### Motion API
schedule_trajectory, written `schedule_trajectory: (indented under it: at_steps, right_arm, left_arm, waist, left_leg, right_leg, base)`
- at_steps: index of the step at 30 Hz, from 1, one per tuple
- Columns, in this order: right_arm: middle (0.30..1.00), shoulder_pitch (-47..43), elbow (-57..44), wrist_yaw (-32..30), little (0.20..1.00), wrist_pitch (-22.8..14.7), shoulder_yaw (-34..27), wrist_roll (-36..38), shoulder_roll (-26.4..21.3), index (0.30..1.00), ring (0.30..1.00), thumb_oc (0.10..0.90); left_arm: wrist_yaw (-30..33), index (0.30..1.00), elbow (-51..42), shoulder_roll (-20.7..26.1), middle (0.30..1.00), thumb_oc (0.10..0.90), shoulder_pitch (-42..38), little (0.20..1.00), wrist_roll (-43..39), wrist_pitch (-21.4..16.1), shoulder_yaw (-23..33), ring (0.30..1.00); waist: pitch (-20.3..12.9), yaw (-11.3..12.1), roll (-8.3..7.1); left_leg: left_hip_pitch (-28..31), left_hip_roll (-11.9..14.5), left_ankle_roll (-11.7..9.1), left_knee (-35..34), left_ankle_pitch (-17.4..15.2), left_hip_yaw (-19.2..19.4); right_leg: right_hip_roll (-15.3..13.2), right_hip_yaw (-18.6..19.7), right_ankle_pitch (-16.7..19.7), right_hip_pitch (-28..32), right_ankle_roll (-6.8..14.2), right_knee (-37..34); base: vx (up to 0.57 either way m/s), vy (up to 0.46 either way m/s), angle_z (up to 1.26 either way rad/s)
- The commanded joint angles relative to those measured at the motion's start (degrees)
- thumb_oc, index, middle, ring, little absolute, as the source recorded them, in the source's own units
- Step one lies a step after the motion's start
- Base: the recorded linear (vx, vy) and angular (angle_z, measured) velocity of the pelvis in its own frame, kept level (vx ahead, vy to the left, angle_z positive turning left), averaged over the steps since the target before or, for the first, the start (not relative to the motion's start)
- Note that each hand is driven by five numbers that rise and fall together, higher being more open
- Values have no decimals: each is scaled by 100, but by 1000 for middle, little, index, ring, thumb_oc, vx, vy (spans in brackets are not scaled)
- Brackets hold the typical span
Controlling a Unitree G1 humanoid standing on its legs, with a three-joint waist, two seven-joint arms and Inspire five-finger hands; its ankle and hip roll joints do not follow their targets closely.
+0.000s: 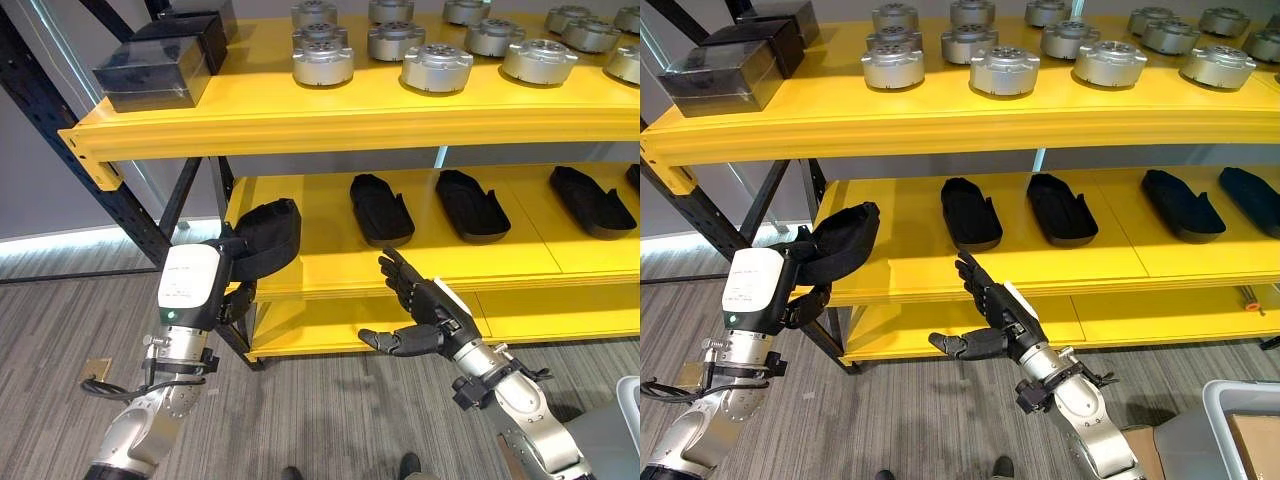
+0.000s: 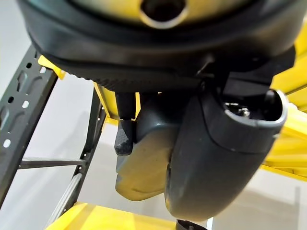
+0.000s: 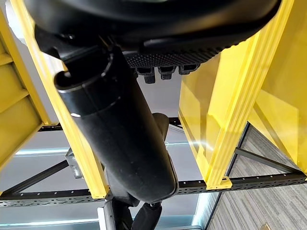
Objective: Move parts from the plastic box to the shelf.
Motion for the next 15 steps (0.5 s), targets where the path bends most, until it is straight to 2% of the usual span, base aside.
schedule_trajectory:
  at_steps: [1,6,10,15]
  right_arm:
    - [1000,-450,-446,-93,1000,-520,-329,-79,74,1000,1000,900]
    - [1000,-602,-524,-154,1000,-611,-246,-334,-51,1000,1000,900]
    - [1000,-714,-614,-163,1000,-493,-194,-379,-128,1000,1000,900]
    - [1000,-967,-598,-471,1000,-447,-84,-719,-288,1000,1000,900]
  left_arm:
    - [509,300,-494,264,300,400,-743,300,-147,-167,639,300]
    - [541,300,-542,206,300,400,-644,300,-219,-186,775,300]
    - [692,300,-557,198,300,400,-583,300,-162,-131,816,300]
    - [849,300,-475,271,300,400,-640,300,-365,-138,880,300]
  waist:
    - [-217,5,11]
    - [-275,56,-29]
    - [-305,85,-53]
    - [-295,101,-109]
  left_leg:
    - [65,3,23,176,-598,-43]
    - [27,77,-47,217,-545,-72]
    - [35,78,-80,278,-573,-81]
    - [-45,14,-2,560,-741,-159]
  right_leg:
    - [-446,-478,-748,35,428,663]
    - [-400,-436,-698,140,371,470]
    - [-357,-426,-714,209,336,415]
    - [-281,-267,-894,178,249,659]
  base:
    - [0,0,0]
    - [38,-31,-2]
    - [54,6,-3]
    - [35,123,-10]
